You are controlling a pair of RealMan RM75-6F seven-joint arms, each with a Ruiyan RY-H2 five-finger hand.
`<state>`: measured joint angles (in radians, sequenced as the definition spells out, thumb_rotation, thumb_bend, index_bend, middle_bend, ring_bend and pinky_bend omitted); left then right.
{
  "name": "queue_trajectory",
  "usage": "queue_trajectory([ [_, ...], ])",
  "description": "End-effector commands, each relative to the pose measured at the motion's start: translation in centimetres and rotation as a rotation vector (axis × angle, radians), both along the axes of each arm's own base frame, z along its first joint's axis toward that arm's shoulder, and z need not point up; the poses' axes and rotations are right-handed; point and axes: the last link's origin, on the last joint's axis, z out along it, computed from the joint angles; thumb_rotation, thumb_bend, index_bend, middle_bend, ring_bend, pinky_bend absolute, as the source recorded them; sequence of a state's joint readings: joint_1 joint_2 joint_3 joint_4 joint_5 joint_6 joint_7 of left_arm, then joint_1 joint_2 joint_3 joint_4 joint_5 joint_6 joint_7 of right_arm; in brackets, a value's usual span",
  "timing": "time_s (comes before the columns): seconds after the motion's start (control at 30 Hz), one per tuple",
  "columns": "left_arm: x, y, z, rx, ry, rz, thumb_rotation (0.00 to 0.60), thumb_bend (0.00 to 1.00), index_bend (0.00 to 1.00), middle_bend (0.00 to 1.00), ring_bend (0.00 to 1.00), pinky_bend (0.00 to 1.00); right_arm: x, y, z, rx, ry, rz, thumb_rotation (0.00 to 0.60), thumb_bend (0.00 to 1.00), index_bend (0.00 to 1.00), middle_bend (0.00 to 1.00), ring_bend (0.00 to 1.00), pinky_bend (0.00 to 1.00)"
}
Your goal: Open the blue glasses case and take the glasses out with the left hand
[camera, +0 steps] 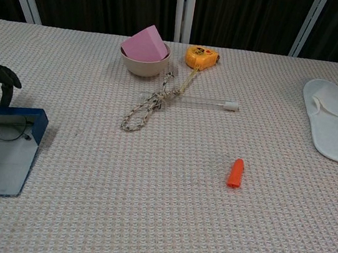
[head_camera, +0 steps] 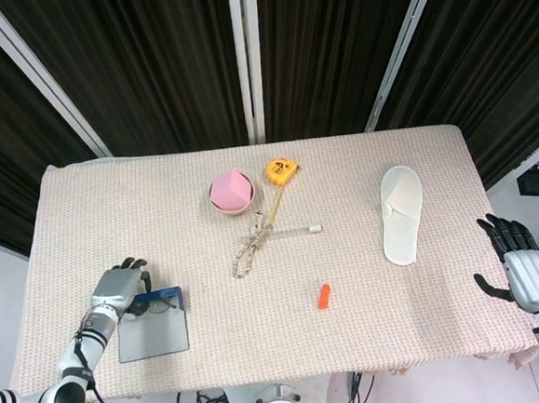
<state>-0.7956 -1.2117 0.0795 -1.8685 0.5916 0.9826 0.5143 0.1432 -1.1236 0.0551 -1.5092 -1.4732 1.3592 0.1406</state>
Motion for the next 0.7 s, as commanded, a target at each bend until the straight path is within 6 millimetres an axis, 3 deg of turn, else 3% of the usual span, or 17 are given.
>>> queue_trajectory([
  [0.03, 0.3, 0.7, -0.3, 0.022, 0.005, -0.021, 0.6, 0.37, 0.51, 0.1, 0.01, 0.19, 0.0, 0.0, 0.0, -0.001, -0.001, -0.001, 0.6, 0.22, 0.0, 0.0, 0.0, 0.0],
  [0.27, 0.9, 1.9, -1.2, 0.086, 0.015, -0.077, 0.6, 0.37, 0.52, 0.1, 0.01, 0.16, -0.2, -0.1, 0.1, -0.003, -0.006, -0.004, 0.6, 0.22, 0.0, 0.0, 0.0, 0.0],
  [0.7, 1.6, 2.1, -2.0, 0.218, 0.014, -0.205, 0.6, 0.37, 0.53, 0.1, 0.01, 0.15, -0.3, -0.1, 0.1, -0.002, -0.007, -0.006, 0.6, 0.22, 0.0, 0.0, 0.0, 0.0],
])
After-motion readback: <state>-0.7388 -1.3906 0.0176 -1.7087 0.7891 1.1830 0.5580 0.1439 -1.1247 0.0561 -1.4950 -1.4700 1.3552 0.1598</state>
